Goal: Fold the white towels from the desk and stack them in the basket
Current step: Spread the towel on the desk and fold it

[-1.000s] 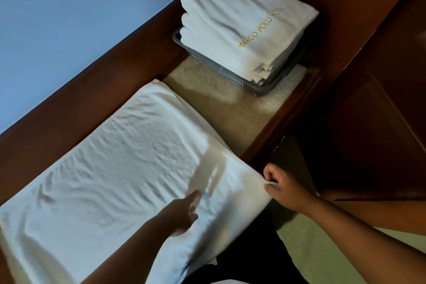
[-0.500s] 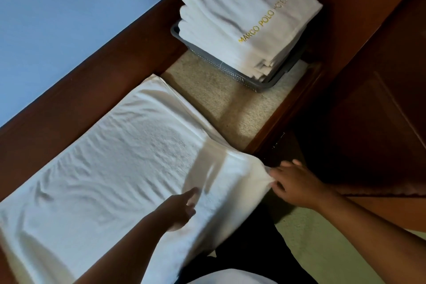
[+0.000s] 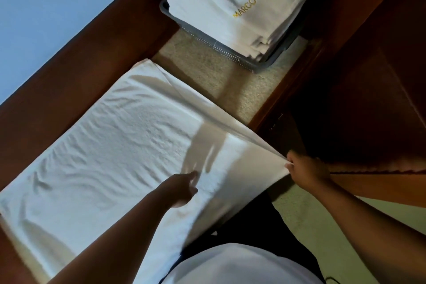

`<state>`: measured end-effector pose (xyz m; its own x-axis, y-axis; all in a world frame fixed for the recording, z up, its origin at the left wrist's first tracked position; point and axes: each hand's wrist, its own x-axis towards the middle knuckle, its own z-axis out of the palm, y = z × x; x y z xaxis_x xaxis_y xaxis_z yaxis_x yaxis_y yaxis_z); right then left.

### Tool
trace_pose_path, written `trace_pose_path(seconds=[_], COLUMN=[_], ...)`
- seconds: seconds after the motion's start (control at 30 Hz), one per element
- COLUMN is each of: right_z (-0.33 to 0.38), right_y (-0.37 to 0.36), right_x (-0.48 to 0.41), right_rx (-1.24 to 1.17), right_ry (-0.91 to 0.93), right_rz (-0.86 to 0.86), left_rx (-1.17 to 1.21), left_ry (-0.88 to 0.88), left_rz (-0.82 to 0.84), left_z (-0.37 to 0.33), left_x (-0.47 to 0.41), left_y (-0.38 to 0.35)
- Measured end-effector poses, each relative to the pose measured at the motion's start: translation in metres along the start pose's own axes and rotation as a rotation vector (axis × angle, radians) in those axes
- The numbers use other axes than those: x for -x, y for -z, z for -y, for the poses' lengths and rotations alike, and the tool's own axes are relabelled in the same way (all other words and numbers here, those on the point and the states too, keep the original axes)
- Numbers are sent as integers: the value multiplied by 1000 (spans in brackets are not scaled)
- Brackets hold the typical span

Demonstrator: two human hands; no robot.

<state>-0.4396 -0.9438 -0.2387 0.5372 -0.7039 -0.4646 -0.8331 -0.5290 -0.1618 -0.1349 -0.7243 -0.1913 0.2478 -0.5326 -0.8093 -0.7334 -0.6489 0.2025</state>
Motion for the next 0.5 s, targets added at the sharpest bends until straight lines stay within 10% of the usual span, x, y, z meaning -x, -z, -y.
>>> trace_pose_path(seconds=[0.2, 0.5], right_z=[25, 125], right_y=[3, 26], right_x=[-22, -57], right_rx=[-52, 59], right_ry=[-244, 185], right_rz=[151, -209], left_rx=[59, 182], left_ry=[-33, 58], left_rz=[-96, -263], left_z=[2, 26], left_x=[1, -1], left_y=[2, 8])
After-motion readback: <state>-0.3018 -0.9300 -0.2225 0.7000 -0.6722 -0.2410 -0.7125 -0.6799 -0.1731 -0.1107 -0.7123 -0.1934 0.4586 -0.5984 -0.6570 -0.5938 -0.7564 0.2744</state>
